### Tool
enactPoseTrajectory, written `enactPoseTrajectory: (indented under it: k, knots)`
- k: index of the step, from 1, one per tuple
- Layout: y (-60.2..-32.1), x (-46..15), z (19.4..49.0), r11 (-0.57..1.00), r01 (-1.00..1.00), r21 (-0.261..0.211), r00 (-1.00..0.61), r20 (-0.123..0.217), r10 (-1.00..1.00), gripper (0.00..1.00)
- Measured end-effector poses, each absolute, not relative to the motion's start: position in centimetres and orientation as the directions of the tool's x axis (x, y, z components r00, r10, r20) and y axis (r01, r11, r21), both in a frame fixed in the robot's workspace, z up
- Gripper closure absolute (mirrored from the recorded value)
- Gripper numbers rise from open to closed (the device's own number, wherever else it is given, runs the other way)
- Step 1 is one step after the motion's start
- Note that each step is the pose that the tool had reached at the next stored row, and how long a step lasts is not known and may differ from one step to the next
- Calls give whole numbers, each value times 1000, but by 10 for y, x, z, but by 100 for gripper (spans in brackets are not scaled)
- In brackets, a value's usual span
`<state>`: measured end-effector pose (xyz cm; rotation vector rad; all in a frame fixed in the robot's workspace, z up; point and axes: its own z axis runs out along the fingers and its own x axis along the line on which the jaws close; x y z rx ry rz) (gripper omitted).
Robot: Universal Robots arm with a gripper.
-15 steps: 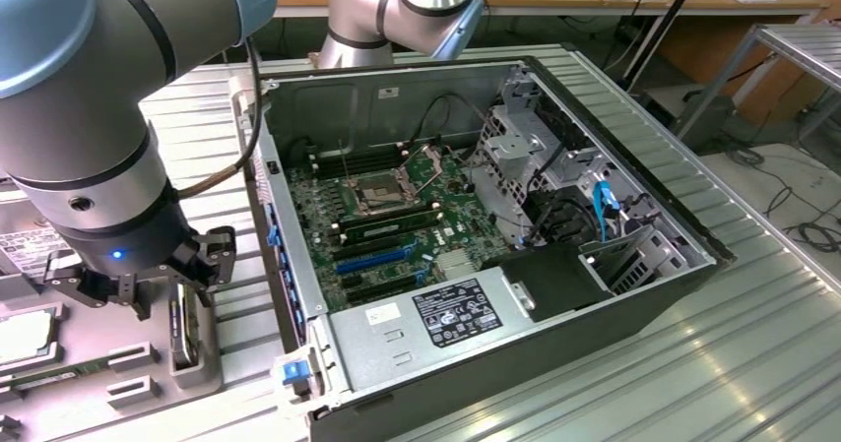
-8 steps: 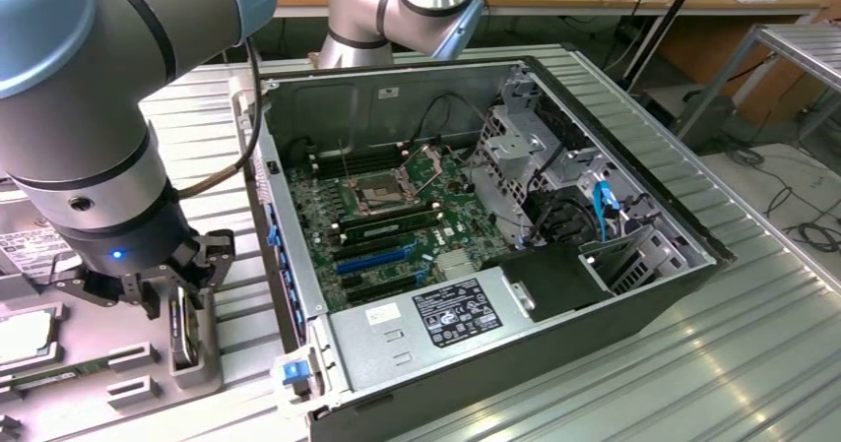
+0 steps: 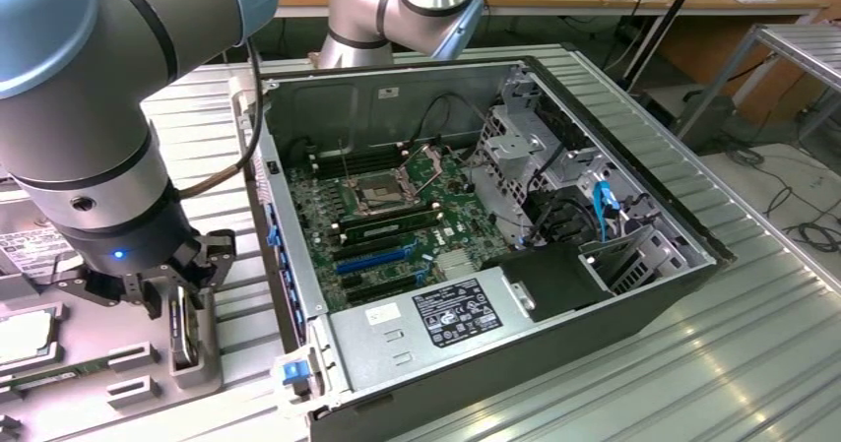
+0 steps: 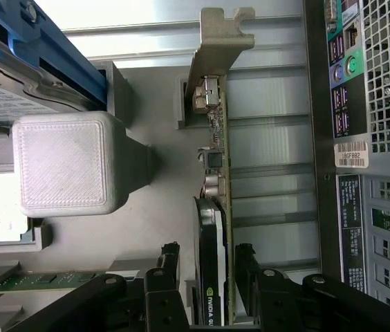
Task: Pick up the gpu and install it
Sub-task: 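Pick up the gpu and move the gpu toward the slot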
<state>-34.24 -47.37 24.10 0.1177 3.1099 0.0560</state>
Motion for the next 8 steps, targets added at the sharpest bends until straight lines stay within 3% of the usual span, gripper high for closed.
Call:
enactPoseTrajectory:
  k: [2, 3, 8]
  knots:
    - [-474, -342, 241, 996, 75, 37, -997, -28, 76, 56]
    - [-474, -342, 241, 996, 75, 37, -997, -28, 76, 64]
    - [-474, -342, 241, 996, 75, 37, -997, -28, 76, 64]
